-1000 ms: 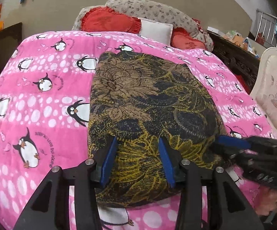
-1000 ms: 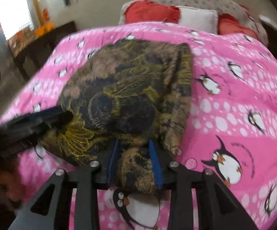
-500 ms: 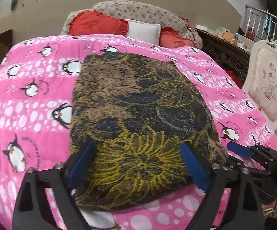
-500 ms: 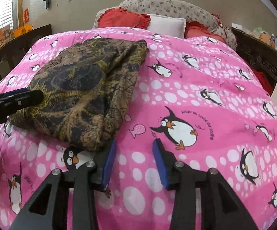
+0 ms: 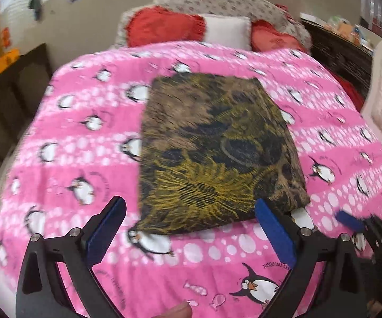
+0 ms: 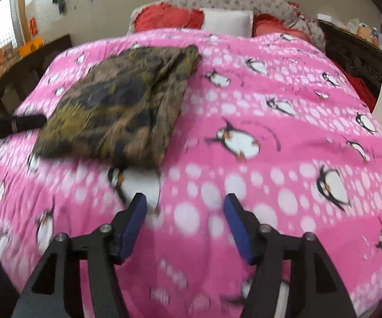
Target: Fold small clothes
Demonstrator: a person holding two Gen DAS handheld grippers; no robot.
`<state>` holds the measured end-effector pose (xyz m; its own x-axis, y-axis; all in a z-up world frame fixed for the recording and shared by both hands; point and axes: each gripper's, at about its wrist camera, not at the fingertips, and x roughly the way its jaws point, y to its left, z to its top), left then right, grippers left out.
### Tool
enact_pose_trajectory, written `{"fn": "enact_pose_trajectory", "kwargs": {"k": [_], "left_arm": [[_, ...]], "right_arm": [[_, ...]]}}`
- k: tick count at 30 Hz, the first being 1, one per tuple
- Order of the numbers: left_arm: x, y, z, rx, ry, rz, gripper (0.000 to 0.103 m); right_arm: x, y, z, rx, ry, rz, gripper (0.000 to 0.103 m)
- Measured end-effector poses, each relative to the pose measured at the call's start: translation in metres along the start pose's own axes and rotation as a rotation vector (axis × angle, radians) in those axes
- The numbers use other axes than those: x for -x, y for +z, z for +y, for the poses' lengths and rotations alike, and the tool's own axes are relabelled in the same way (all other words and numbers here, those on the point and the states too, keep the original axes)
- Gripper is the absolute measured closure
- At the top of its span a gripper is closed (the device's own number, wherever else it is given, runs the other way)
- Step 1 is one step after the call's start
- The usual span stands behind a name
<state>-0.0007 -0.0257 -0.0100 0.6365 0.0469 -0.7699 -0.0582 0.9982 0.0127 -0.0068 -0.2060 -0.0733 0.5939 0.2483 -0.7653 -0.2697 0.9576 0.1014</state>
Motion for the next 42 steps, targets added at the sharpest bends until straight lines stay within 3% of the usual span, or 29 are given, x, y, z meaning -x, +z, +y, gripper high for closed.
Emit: {"fn": "enact_pose_trajectory", "kwargs": {"k": [3, 9, 23, 35, 42], "left_arm": [[0.011, 0.003, 0.002, 0.015, 0.023, -0.01, 0.02], [0.018, 0.002, -0.003, 0.018, 0.017, -0.012, 0.02], [0.02, 0.001, 0.007, 0.062, 0.006, 0.002, 0.02], [-0.018, -0.004, 0.022, 0.108, -0.044, 0.073, 0.02], [-0.055, 0.003, 0.035, 0.13, -0.095, 0.142, 0.02]], "right_arm": [[0.018, -0.001, 0.001, -0.033, 0.026, 0.04, 0.038], [0.05, -0.006, 0.009, -0.12, 0.012, 0.008, 0.035], [0.059, 0.002, 0.032, -0.042, -0.021, -0.01, 0.035], [0.037, 0.002, 0.041, -0.022, -0.057, 0.058, 0.035], [0.027, 0.012, 0.052, -0.012, -0.125, 0.084, 0.035]]}}
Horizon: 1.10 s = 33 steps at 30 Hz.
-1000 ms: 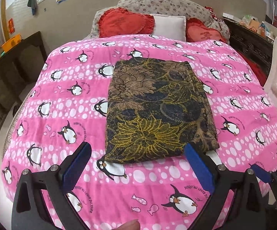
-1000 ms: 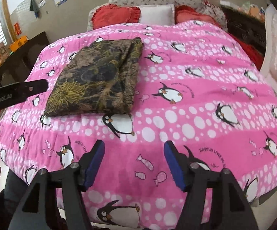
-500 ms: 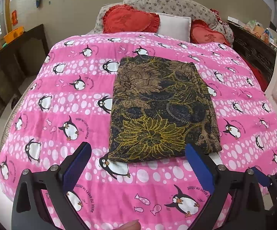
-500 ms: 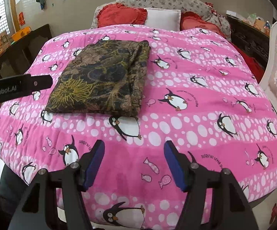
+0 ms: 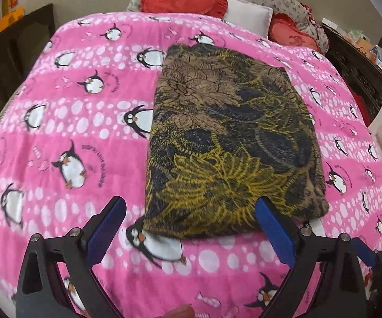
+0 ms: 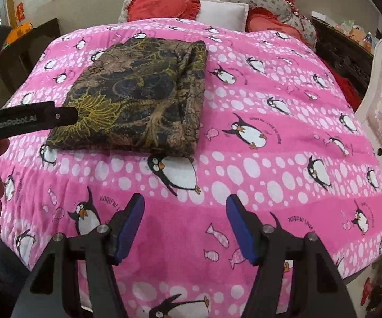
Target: Fold small clothes
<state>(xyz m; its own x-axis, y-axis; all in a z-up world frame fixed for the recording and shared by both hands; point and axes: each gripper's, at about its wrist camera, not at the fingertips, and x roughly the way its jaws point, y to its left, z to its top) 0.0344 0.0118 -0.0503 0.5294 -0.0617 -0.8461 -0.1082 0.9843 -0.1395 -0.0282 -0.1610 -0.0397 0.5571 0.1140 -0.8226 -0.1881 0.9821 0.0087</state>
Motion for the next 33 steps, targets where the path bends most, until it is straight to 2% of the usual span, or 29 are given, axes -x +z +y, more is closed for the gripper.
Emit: {"fn": "enact_pose_trajectory", "kwargs": {"k": [4, 8, 11, 16, 21, 27, 33], "left_arm": [[-0.012, 0.004, 0.003, -0.005, -0.02, 0.028, 0.02], [-0.011, -0.001, 0.003, -0.023, -0.01, 0.029, 0.02], [-0.005, -0.004, 0.004, -0.011, 0.007, 0.019, 0.02], [0.015, -0.007, -0.003, 0.014, 0.041, -0.02, 0.02], [0.046, -0.014, -0.015, 0.0, 0.095, -0.057, 0.02], [0.074, -0.026, -0.021, -0.019, 0.139, -0.079, 0.02], [0.088, -0.033, -0.031, -0.056, 0.139, -0.108, 0.02]], "right_arm": [[0.005, 0.002, 0.004, 0.004, -0.065, 0.011, 0.035], [0.011, 0.0, 0.006, -0.005, -0.09, -0.013, 0.035], [0.011, 0.0, 0.007, -0.009, -0.064, -0.017, 0.035], [0.03, 0.011, 0.007, 0.06, -0.033, -0.106, 0.035], [0.045, 0.021, -0.013, 0.03, 0.013, -0.171, 0.032], [0.052, 0.022, -0.034, -0.066, 0.032, -0.182, 0.032], [0.064, 0.013, -0.031, -0.055, 0.048, -0.196, 0.032]]}}
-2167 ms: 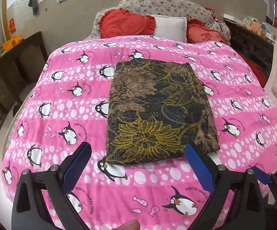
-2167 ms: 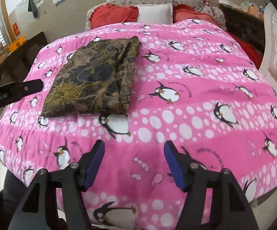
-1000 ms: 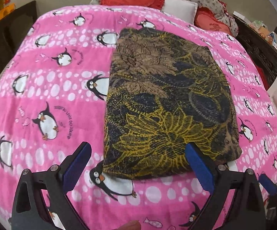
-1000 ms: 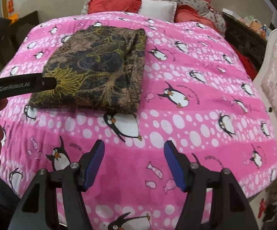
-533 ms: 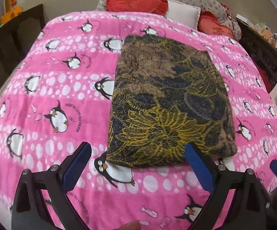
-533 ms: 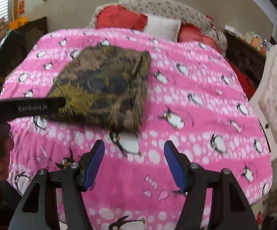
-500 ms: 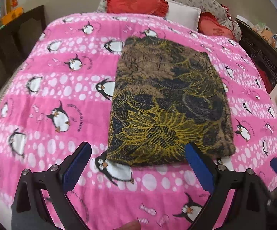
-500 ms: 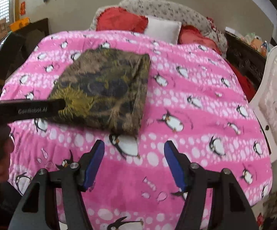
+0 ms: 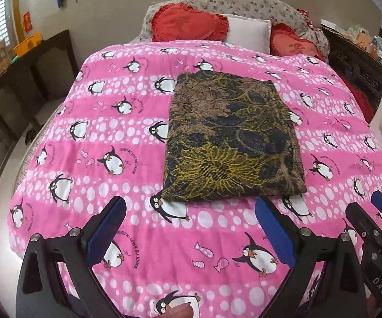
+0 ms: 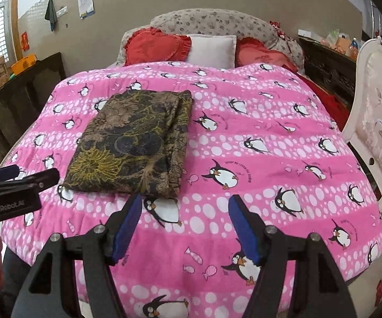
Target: Fold small clothes
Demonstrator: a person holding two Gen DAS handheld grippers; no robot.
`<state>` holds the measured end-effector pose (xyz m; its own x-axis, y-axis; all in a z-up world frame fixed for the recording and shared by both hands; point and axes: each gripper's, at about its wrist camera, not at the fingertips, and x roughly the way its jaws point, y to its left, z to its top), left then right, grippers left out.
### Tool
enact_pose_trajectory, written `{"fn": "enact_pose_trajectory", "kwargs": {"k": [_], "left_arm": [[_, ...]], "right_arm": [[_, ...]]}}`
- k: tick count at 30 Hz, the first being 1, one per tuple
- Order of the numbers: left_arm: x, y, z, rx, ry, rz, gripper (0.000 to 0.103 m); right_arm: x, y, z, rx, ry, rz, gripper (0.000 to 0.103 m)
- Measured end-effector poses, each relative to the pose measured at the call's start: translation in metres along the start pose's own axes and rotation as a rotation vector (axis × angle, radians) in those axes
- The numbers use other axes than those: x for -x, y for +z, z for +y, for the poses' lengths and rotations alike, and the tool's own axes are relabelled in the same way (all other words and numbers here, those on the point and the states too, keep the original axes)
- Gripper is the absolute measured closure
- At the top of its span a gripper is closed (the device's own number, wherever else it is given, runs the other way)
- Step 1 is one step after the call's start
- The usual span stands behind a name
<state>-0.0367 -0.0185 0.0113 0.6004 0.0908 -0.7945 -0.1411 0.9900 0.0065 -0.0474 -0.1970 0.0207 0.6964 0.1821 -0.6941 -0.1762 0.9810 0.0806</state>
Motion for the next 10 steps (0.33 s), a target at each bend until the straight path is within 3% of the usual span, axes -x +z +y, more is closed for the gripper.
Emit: {"fn": "enact_pose_trajectory", "kwargs": {"k": [10], "left_arm": [[0.012, -0.007, -0.008, -0.013, -0.04, -0.052, 0.02]], "right_arm": [[0.023, -0.004, 0.007, 0.014, -0.021, -0.031, 0.032]]}}
